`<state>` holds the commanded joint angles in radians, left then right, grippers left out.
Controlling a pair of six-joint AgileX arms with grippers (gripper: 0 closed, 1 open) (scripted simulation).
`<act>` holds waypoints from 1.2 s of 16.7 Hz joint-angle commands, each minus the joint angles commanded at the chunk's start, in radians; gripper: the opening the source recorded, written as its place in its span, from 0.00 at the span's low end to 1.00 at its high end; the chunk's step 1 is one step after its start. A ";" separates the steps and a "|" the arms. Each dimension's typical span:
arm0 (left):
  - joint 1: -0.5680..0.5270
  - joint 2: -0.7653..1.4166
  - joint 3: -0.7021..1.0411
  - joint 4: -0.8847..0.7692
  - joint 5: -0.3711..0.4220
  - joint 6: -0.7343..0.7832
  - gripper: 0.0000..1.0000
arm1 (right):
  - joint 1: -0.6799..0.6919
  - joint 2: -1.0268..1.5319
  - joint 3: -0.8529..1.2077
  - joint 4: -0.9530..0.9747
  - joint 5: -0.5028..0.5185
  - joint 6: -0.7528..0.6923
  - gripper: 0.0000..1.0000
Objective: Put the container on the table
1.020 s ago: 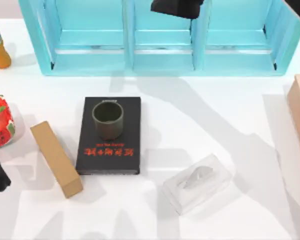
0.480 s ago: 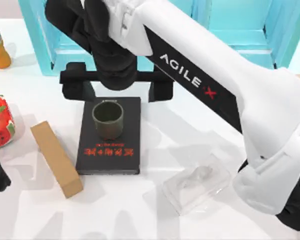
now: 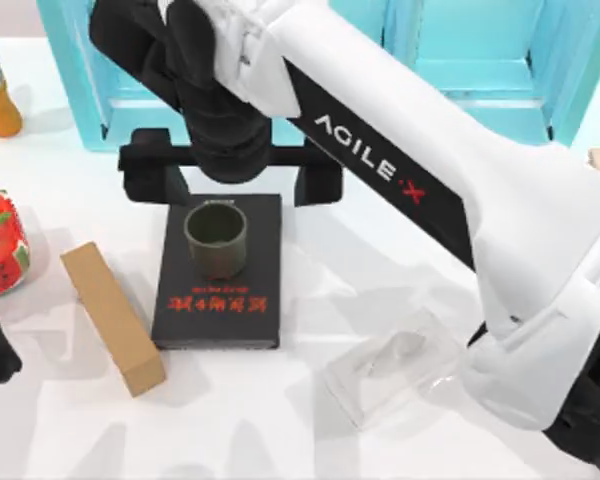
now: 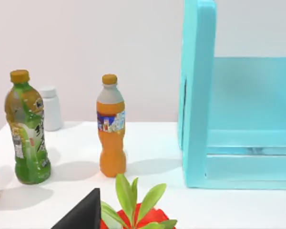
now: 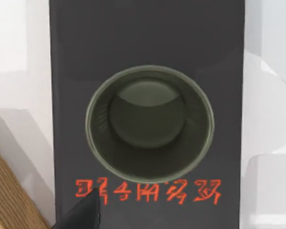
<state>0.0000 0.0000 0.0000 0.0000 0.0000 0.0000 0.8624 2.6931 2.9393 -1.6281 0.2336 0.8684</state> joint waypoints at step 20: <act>0.000 0.000 0.000 0.000 0.000 0.000 1.00 | -0.035 0.382 0.449 -0.053 -0.001 -0.035 0.55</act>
<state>0.0000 0.0000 0.0000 0.0000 0.0000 0.0000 0.8276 3.0753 3.3884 -1.6812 0.2328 0.8330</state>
